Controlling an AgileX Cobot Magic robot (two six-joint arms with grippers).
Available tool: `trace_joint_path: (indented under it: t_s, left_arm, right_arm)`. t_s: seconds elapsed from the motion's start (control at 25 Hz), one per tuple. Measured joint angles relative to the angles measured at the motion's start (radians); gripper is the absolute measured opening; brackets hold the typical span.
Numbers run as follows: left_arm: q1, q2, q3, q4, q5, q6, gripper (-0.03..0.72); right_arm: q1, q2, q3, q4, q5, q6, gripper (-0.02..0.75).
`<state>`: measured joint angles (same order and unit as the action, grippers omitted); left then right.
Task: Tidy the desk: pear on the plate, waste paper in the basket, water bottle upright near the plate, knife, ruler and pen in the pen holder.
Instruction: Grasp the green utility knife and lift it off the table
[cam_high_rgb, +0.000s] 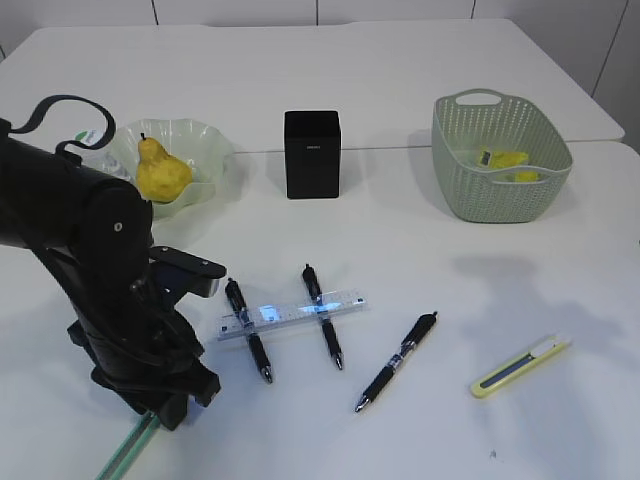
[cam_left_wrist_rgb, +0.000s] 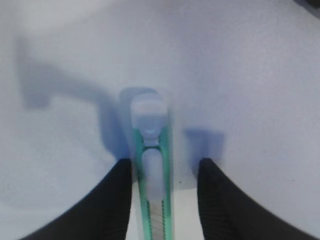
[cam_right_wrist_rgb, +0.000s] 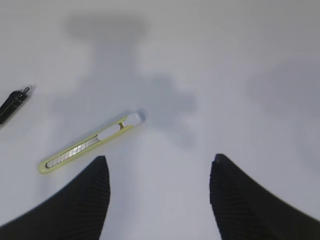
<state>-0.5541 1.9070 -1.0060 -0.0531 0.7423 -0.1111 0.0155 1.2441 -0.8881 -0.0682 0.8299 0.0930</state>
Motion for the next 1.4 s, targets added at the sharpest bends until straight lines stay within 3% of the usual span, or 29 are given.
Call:
trace_joint_path:
  t_s: [0.12, 0.28, 0.72, 1.04, 1.4]
  left_arm:
    - [0.000, 0.000, 0.000, 0.000, 0.000, 0.000, 0.199]
    - [0.000, 0.000, 0.000, 0.000, 0.000, 0.000, 0.134]
    - [0.000, 0.000, -0.036, 0.032, 0.091, 0.000, 0.095]
    - [0.000, 0.000, -0.238, -0.016, 0.286, 0.000, 0.095]
    - [0.000, 0.000, -0.581, -0.051, 0.468, 0.000, 0.095]
  right_arm:
    - [0.000, 0.000, 0.000, 0.000, 0.000, 0.000, 0.495]
    - [0.000, 0.000, 0.000, 0.000, 0.000, 0.000, 0.495]
    - [0.000, 0.000, 0.000, 0.000, 0.000, 0.000, 0.495]
    - [0.000, 0.000, 0.000, 0.000, 0.000, 0.000, 0.495]
    - [0.000, 0.000, 0.000, 0.000, -0.002, 0.000, 0.494]
